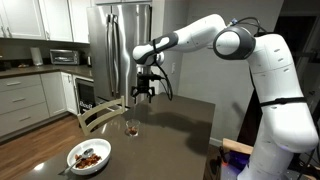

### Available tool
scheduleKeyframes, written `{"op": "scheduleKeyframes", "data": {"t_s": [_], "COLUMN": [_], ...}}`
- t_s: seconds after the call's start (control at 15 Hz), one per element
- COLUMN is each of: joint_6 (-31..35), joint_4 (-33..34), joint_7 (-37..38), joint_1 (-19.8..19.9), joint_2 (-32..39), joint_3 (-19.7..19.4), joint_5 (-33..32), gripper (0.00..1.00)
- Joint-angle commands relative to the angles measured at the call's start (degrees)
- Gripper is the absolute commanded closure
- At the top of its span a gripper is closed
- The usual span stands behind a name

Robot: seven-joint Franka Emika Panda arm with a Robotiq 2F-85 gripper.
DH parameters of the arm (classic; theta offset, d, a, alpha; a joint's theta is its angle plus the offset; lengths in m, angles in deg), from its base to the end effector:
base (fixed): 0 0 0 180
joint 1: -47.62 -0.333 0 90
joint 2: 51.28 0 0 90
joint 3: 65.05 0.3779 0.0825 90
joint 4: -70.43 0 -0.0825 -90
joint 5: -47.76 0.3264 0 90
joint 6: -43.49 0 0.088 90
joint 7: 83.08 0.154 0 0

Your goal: Pour the contents in the glass cup into the bowl on the left

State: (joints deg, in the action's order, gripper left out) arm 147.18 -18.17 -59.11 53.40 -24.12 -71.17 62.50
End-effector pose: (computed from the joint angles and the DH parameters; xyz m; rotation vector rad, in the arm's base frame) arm 0.6262 -0.0876 0.3986 -2.7705 1.0217 0.3345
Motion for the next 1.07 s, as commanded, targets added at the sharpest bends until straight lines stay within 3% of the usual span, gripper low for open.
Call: {"op": "scheduleKeyframes", "data": {"t_s": [0.0, 0.53, 1.0], "joint_6": [-0.2, -0.6, -0.9], "joint_4": [0.6, -0.5, -2.2], "joint_7": [0.1, 6.8, 12.7], "joint_1": [0.0, 2.4, 6.6], "joint_2": [0.4, 2.2, 4.2], "joint_3": [0.0, -2.6, -3.2], "joint_5": [0.2, 2.7, 13.4], "gripper": [0.00, 0.00, 0.00]}}
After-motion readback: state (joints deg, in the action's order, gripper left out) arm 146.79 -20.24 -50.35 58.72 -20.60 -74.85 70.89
